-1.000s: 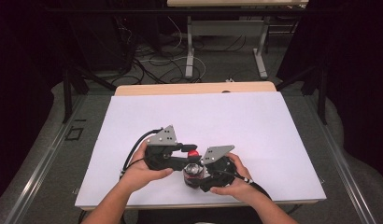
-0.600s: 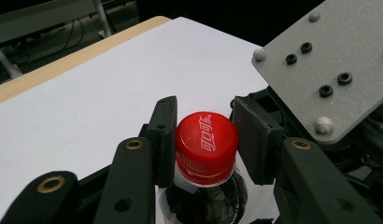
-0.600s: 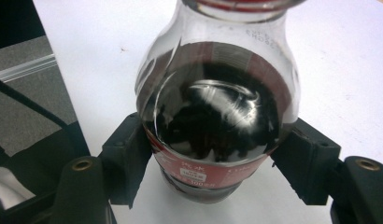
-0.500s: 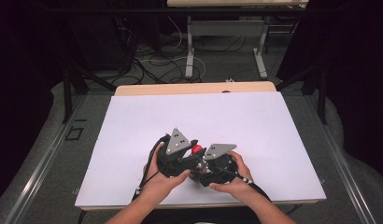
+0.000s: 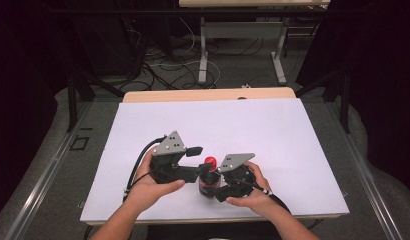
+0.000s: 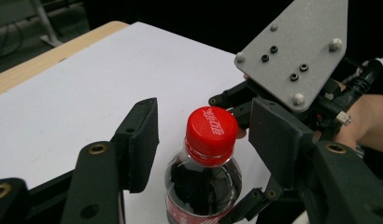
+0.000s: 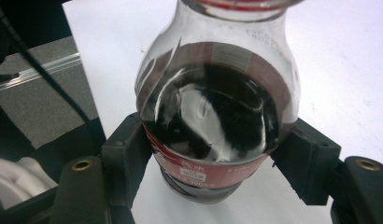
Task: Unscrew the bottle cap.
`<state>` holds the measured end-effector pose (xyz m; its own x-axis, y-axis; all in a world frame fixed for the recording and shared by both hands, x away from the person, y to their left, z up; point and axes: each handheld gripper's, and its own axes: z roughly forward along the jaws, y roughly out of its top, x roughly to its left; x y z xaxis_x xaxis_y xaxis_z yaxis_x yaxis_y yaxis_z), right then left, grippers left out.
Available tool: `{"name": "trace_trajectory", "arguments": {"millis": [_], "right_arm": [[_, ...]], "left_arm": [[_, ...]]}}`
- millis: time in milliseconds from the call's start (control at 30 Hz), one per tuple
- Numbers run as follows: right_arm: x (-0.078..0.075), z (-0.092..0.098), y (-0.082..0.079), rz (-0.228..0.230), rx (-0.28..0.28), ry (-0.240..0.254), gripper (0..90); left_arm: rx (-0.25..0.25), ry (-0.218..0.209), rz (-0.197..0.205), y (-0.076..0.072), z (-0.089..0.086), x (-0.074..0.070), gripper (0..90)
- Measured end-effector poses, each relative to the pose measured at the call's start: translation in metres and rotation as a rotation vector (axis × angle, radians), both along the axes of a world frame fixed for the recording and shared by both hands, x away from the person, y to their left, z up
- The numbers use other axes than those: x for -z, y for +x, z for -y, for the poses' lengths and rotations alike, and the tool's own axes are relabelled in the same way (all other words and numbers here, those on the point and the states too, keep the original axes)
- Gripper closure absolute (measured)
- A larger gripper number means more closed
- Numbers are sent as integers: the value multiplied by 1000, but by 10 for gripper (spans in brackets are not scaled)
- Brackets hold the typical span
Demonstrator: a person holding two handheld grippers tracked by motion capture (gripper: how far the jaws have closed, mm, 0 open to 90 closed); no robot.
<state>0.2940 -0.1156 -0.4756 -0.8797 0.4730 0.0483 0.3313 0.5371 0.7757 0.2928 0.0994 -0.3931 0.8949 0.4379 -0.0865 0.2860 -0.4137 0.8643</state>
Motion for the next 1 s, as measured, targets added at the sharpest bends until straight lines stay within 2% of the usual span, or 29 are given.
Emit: {"name": "trace_trajectory", "arguments": {"millis": [33, 67, 167, 267, 333, 367, 400, 433, 467, 567, 633, 667, 700, 733, 833, 933, 1000], "right_arm": [[-1, 0, -1, 1, -9, -7, 312], [-1, -1, -2, 10, -29, -1, 312], [-1, -2, -2, 12, -47, -1, 312], [-1, -3, -4, -5, -80, -13, 312], [0, -4, -4, 15, -80, -15, 312], [0, -4, -5, 5, -78, -14, 312], [0, -4, -5, 7, -74, -12, 312], [1, -4, -4, 10, -74, -12, 312], [0, -4, -4, -7, -69, -11, 312], [1, -3, -3, 6, -48, -10, 312], [0, -3, -2, -4, -32, -12, 313], [1, -4, -3, 6, -10, -8, 313], [1, -4, -3, 10, 23, -25, 313], [1, -4, -3, 10, 23, -25, 313], [2, -6, -4, 27, 68, -41, 313], [2, -5, -3, 23, 84, -34, 312], [2, -3, -2, 19, 83, -28, 312]], "left_arm": [[29, -6, 6, 2, 0, 1, 434], [63, -3, -11, 3, 1, 2, 440], [132, 0, -24, 4, 5, 7, 440], [159, 41, -5, 6, 11, 11, 495], [162, 61, 16, 7, 11, 13, 561], [148, 49, 7, 6, 12, 14, 604], [136, 43, 5, 6, 12, 15, 605], [118, 42, 12, 4, 13, 15, 607], [100, 39, 22, 3, 14, 16, 609], [33, 47, 46, -2, 18, 17, 610], [-36, 52, 66, -6, 22, 17, 611], [-77, 51, 59, -9, 25, 18, 612], [-122, 48, 67, -11, 28, 19, 612], [-157, 60, 72, -13, 30, 19, 612], [-270, 65, 59, -19, 40, 19, 612], [-298, 51, 68, -20, 44, 20, 611], [-295, 28, 58, -19, 44, 20, 607]]}}
